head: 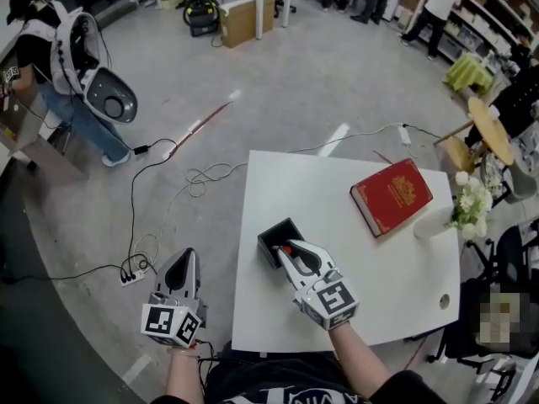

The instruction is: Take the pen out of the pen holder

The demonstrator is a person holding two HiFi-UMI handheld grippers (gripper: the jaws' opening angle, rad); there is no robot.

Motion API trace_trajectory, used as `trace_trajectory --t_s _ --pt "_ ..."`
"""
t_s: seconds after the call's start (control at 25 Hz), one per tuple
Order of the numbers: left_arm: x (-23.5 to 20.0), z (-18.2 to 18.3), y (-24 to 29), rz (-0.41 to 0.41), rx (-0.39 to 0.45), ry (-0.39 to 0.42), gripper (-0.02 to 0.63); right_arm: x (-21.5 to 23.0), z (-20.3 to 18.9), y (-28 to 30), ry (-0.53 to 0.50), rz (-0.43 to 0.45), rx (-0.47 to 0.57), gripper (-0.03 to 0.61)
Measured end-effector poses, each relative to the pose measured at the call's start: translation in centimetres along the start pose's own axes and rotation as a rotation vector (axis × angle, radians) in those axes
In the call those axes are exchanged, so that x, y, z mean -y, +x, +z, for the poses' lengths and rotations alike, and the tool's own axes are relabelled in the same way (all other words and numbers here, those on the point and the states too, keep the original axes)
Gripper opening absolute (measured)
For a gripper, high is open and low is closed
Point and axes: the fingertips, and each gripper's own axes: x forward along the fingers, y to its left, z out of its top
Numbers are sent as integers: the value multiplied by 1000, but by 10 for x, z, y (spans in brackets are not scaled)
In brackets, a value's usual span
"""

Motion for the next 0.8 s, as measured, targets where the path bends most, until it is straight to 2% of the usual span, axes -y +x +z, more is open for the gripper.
trace_trajectory --t_s 0.4,0.8 --pt "-9 -3 -16 47 1 -13 3 -2 -2 3 16 18 0 74" --pt "-6 3 -21 37 13 -7 3 12 20 -15 83 -7 50 74"
